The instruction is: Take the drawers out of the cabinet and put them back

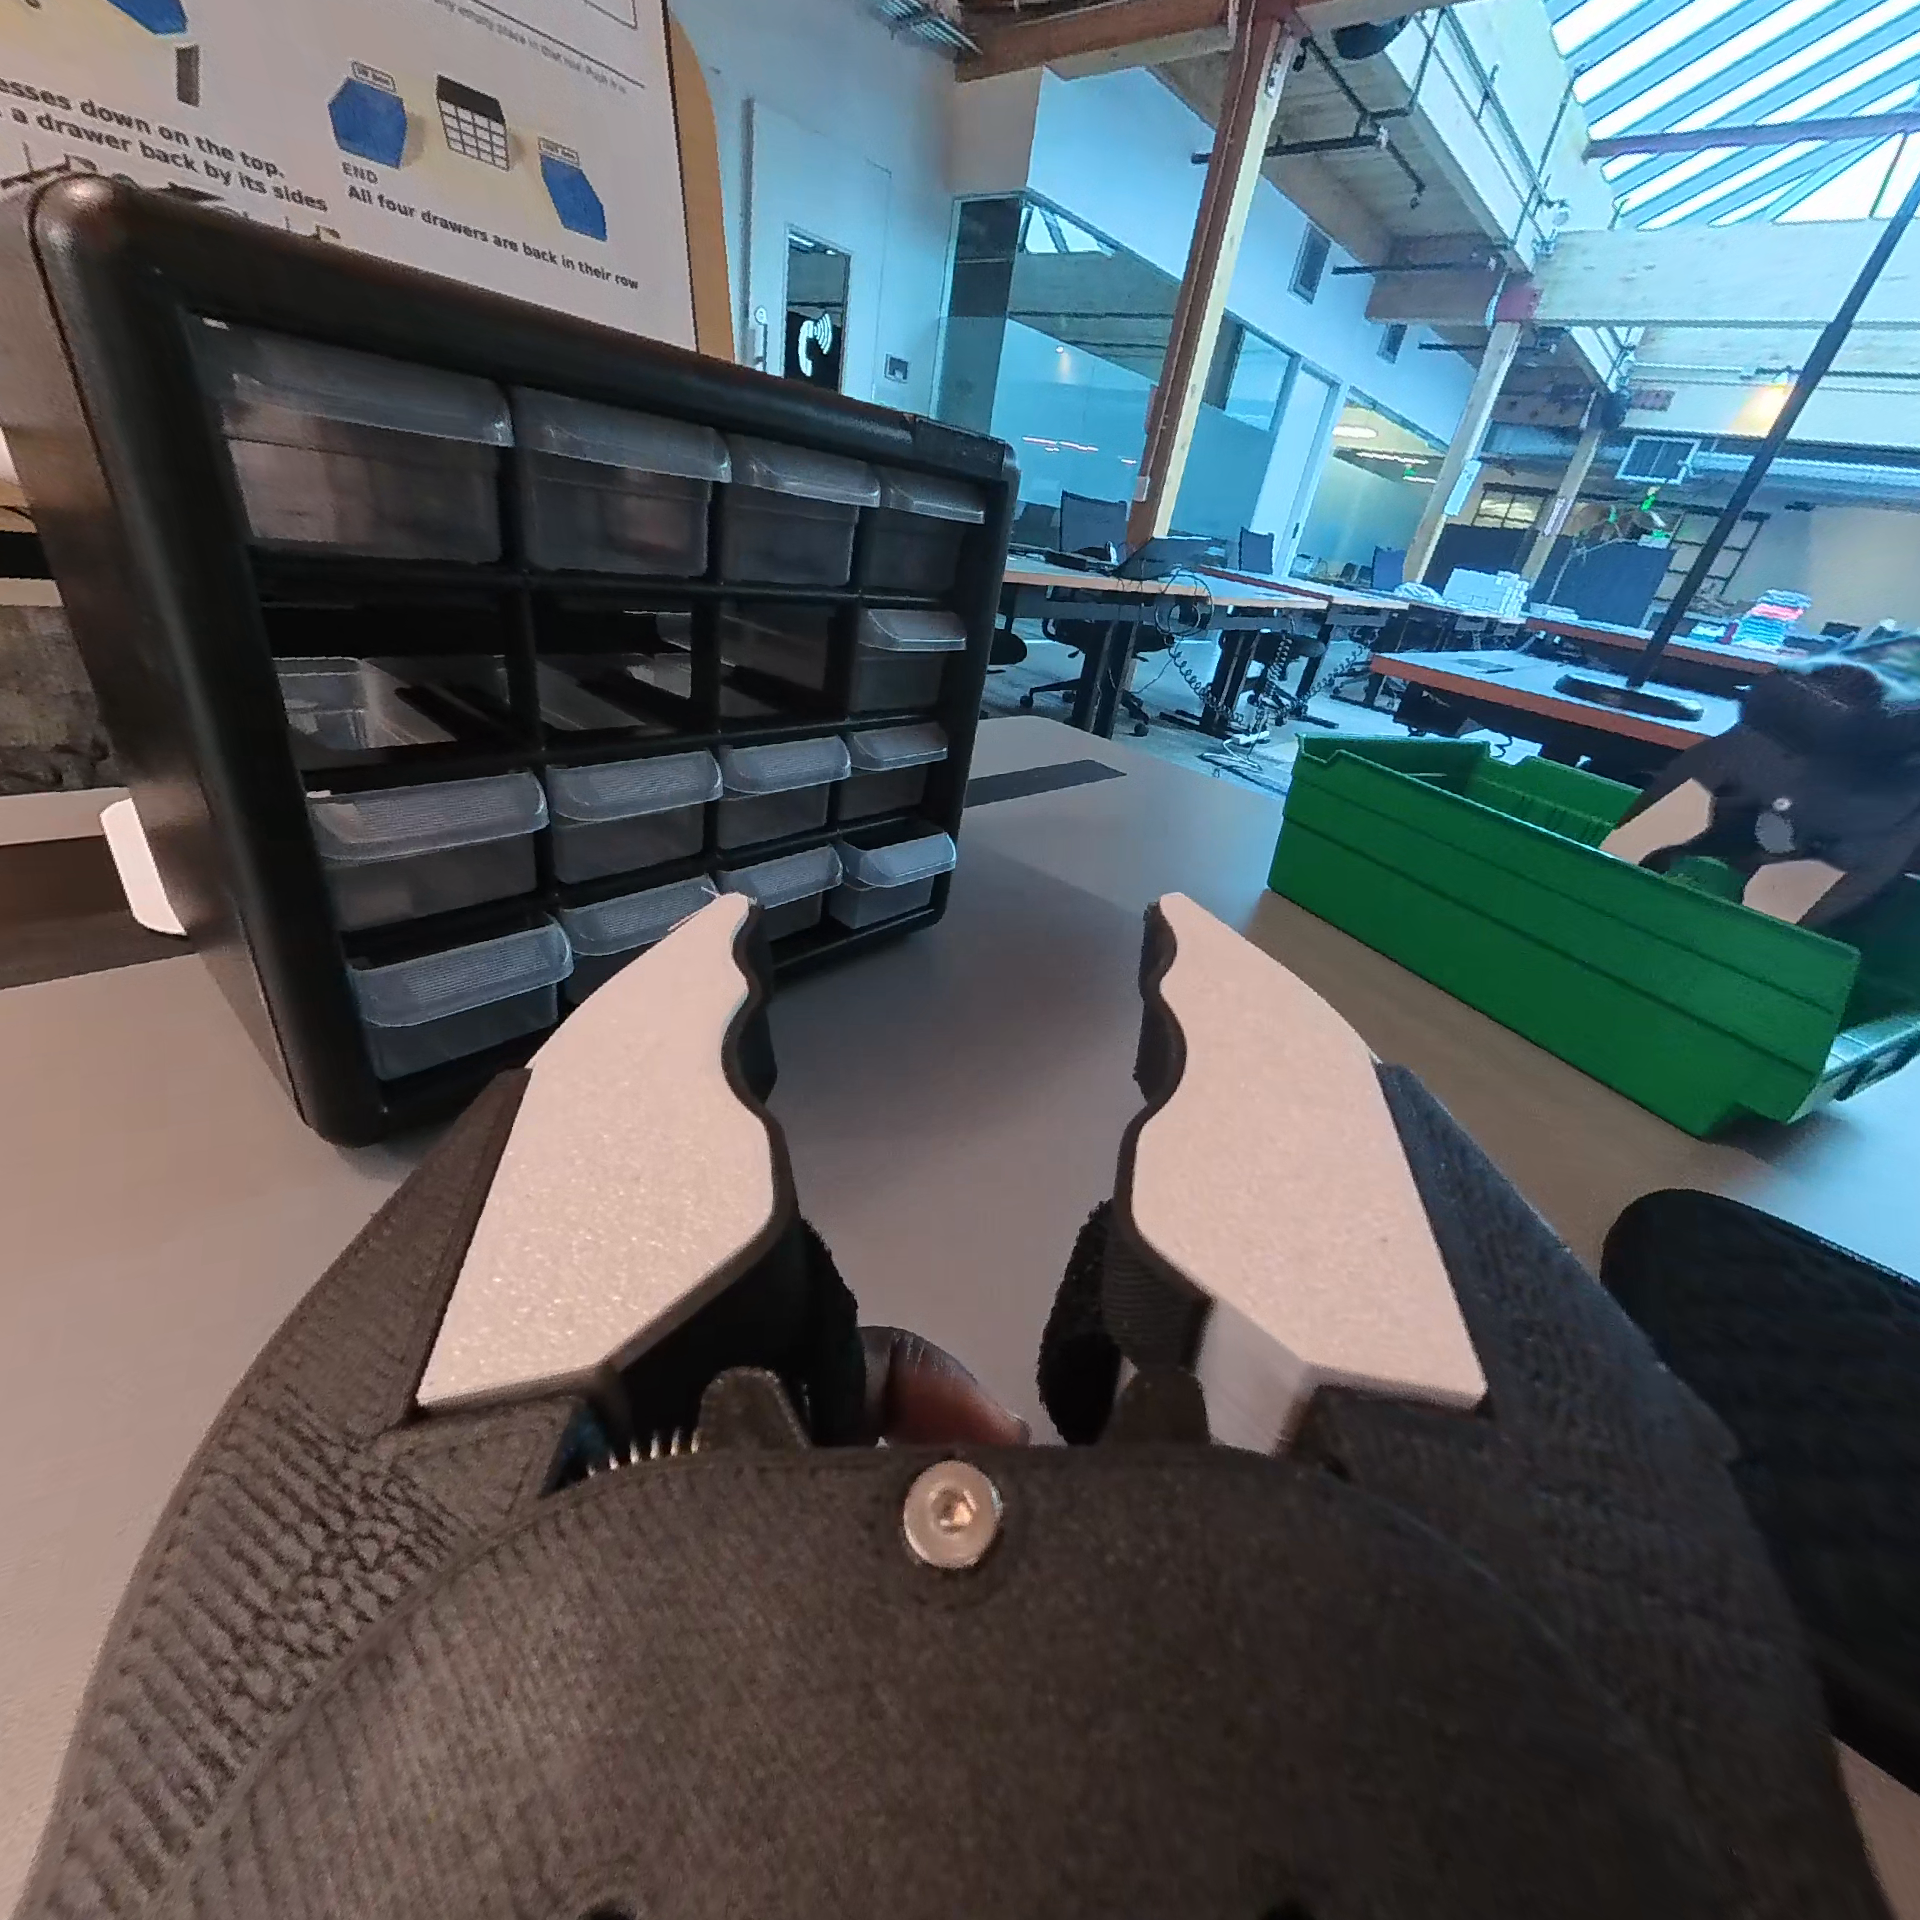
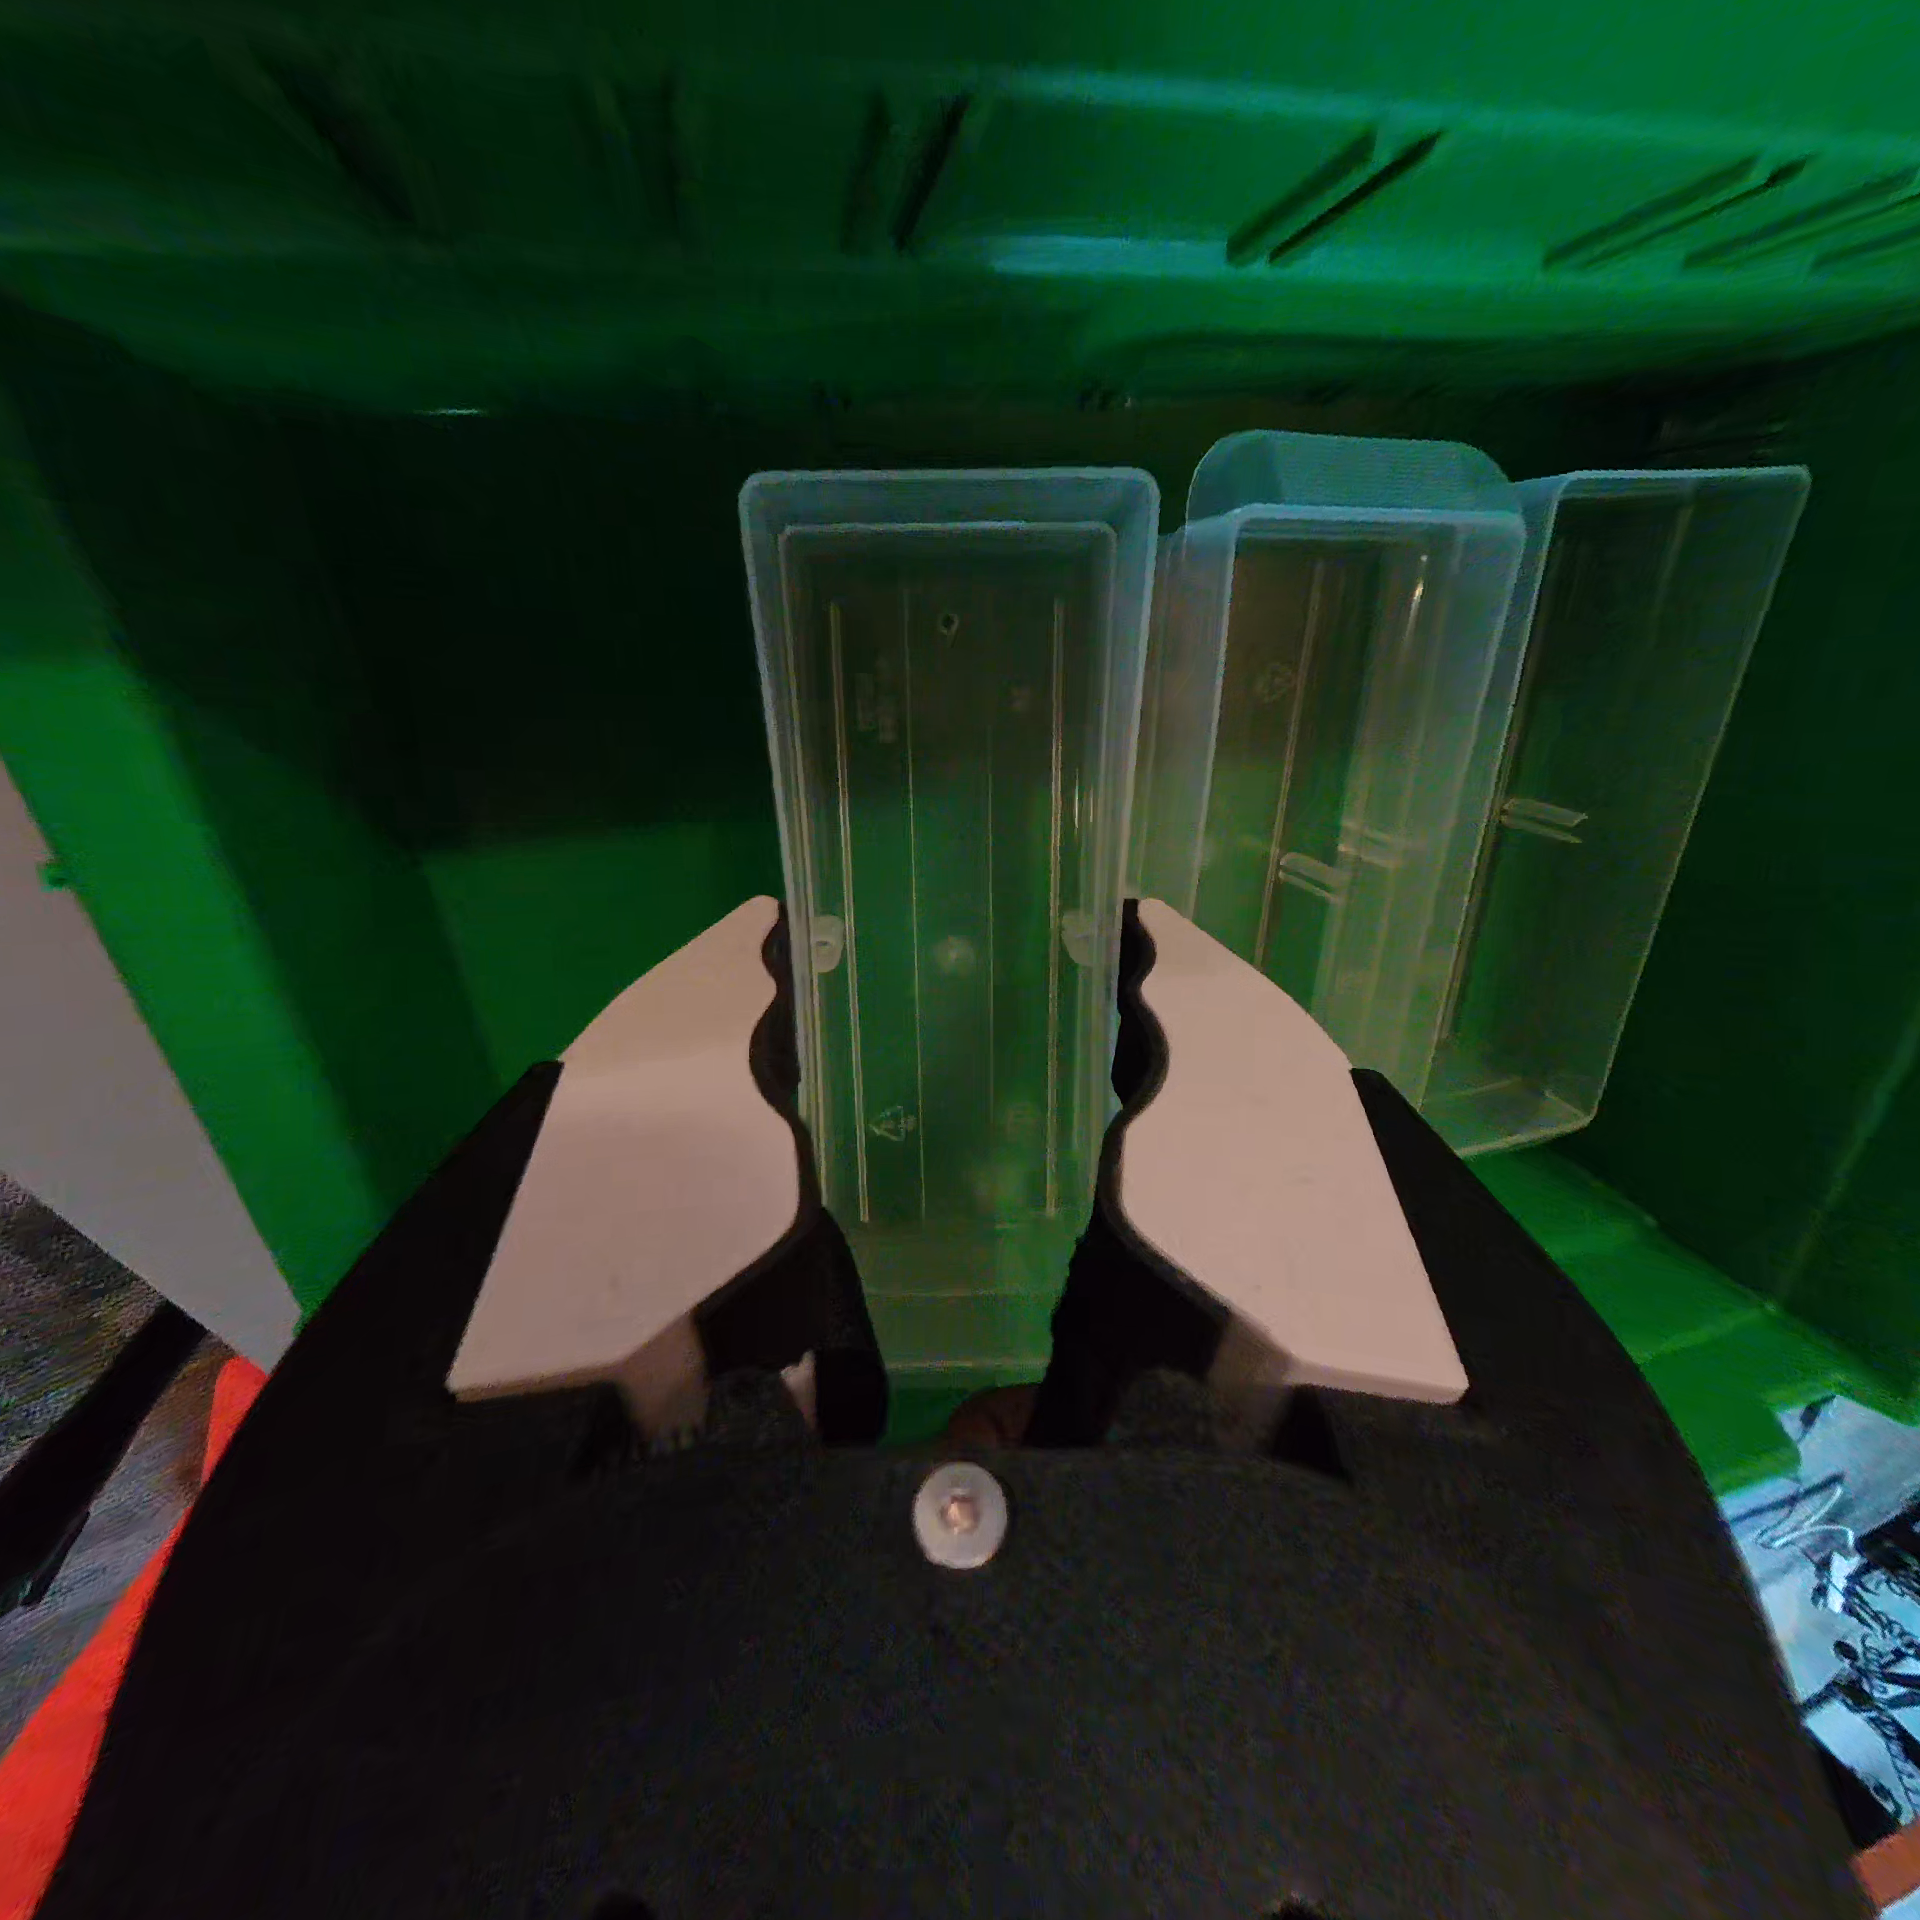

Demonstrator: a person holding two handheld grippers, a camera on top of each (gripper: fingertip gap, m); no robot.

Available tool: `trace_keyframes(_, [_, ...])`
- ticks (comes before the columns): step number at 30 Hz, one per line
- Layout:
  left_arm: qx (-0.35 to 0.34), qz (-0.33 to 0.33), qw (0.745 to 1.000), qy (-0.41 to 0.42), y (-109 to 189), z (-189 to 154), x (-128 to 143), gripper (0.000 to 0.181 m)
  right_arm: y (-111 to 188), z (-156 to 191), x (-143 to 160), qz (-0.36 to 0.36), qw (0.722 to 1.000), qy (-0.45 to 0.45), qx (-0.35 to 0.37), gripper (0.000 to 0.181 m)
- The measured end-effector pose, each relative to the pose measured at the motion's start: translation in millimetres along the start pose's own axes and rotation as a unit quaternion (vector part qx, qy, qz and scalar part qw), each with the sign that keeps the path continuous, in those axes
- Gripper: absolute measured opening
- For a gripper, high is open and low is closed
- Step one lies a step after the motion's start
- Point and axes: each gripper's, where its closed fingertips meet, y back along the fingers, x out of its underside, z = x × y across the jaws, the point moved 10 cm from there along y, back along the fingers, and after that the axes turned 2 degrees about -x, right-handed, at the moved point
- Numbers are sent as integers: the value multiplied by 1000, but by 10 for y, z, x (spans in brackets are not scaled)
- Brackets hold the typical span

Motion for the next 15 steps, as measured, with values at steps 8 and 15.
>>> trace_keyframes(8, [5,-6,1000,9,10,0,-12,67,-19,-7,55,35,999,7,25,66])
trace_keyframes(15, [4,-7,1000,-3,11,-13,-18,67,475,-44,-70,-83,991,-37,97,69])
